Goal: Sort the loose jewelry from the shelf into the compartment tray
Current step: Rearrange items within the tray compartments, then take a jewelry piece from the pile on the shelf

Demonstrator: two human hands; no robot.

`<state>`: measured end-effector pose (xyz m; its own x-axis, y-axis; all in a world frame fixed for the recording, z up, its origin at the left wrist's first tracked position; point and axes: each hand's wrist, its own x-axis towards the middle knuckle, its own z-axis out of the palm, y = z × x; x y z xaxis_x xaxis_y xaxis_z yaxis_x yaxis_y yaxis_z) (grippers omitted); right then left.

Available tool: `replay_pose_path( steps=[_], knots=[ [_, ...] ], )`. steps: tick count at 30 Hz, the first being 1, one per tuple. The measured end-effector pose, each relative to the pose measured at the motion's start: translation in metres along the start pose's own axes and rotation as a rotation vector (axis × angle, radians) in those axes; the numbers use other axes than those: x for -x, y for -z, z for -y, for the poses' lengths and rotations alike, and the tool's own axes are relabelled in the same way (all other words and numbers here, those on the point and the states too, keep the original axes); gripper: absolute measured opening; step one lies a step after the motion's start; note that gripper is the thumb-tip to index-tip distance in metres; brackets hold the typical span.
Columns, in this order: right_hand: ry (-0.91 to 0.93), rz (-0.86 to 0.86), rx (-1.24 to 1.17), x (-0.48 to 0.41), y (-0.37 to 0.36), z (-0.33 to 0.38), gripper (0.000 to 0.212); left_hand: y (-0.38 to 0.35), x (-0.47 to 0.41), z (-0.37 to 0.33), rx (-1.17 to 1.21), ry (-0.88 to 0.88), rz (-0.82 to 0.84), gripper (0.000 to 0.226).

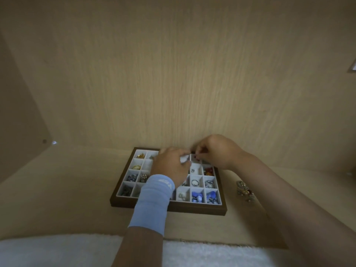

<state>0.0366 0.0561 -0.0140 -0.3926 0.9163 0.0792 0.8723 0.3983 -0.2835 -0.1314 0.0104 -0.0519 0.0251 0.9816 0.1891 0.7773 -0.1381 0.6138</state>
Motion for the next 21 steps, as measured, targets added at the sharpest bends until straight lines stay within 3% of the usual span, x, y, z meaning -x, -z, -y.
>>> replay_pose_path(
  steps=[4,9,16,21],
  knots=[
    [0.042,0.015,0.202,-0.006,-0.009,0.006,0.013,-0.004,0.000,0.000,-0.124,-0.052,0.032,0.037],
    [0.060,-0.054,0.265,-0.012,-0.013,0.008,0.014,-0.005,0.000,0.000,-0.141,-0.053,0.010,0.036],
    [-0.050,-0.030,0.031,0.029,0.022,-0.017,0.011,-0.009,0.003,-0.020,-0.077,-0.134,-0.040,0.028],
    [-0.176,0.067,-0.082,0.088,0.040,-0.050,0.013,-0.029,0.012,-0.051,0.076,-0.310,0.103,0.019]
  ],
)
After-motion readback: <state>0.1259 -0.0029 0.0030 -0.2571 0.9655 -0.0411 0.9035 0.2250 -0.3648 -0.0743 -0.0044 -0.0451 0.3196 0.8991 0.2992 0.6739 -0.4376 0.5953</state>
